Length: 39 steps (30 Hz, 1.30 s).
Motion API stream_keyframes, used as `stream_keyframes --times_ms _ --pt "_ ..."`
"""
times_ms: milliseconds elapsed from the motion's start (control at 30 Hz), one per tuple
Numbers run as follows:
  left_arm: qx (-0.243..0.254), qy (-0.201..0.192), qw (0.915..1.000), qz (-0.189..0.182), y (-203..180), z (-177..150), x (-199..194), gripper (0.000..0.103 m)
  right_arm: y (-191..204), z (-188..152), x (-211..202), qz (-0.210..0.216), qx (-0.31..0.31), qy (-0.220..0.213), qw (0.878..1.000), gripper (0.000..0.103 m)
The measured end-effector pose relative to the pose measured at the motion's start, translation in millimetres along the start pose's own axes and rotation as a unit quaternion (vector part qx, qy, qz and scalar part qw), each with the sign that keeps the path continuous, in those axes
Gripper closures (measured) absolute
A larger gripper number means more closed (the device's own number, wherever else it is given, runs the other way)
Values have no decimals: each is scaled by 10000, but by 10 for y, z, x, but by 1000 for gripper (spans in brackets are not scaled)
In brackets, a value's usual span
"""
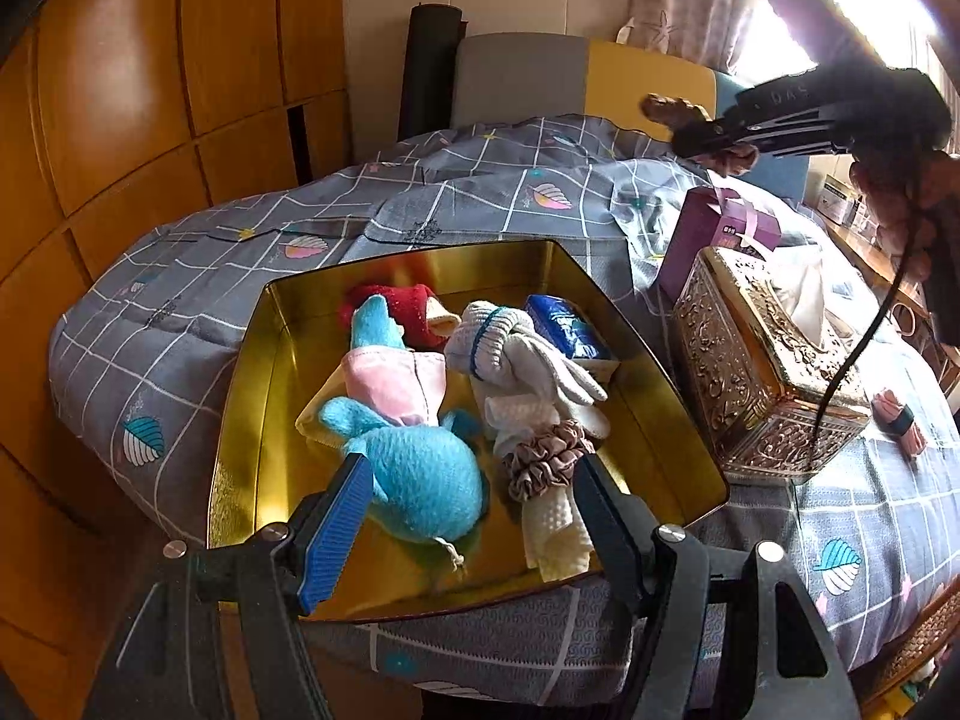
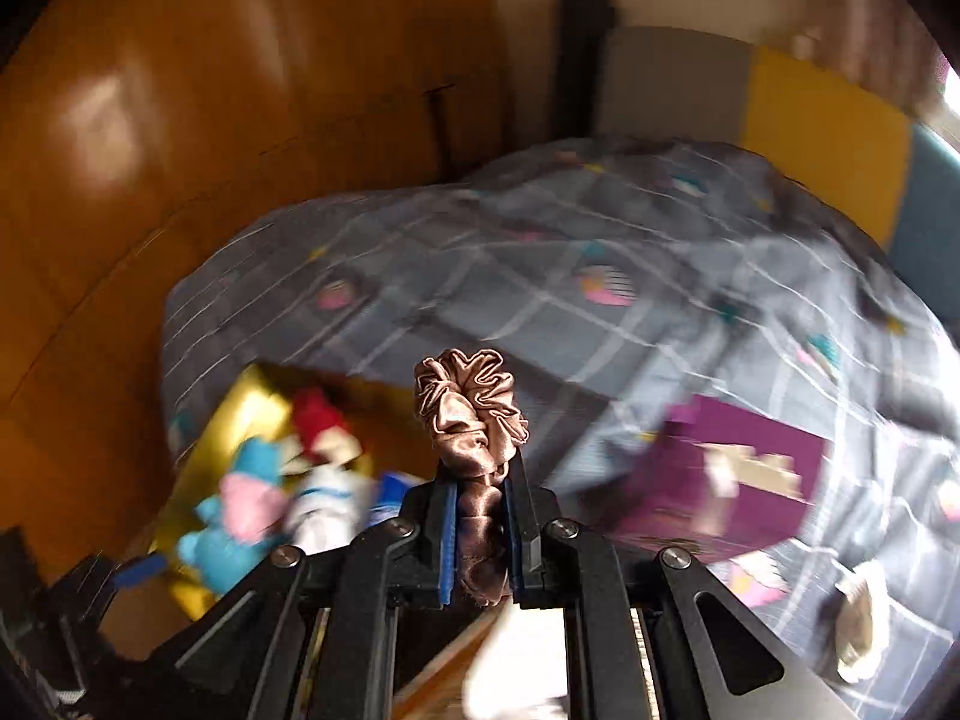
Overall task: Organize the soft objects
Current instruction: 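Lower the scrunchie into the gold tray and open the right tool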
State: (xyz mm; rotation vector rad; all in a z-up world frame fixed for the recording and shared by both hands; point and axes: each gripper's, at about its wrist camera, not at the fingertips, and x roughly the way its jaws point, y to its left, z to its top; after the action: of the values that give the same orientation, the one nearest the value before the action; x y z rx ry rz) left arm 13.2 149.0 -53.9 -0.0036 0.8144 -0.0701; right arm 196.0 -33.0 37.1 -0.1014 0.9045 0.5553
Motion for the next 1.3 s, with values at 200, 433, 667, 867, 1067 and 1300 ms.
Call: stream_keyframes --times_ms 200,433,667,867,1067,1300 --pt "-134 -8 9998 118 134 -17 1 33 523 -179 195 533 -438 322 9971 90" --pt "-654 26 9965 512 569 -52 22 33 1045 -651 546 1163 -926 1009 9837 90" --pt "-955 29 9930 689 779 -89 44 33 1182 -817 972 1068 -517 1226 9853 90" --pt "-839 79 9947 589 685 -102 67 33 1078 -757 1239 720 226 1183 9901 83" --pt "-856 64 9946 585 666 -74 76 33 1030 -769 1030 786 263 858 9929 52" --pt "-673 -46 9960 591 560 -34 -4 33 1003 -821 686 584 63 472 9972 52"
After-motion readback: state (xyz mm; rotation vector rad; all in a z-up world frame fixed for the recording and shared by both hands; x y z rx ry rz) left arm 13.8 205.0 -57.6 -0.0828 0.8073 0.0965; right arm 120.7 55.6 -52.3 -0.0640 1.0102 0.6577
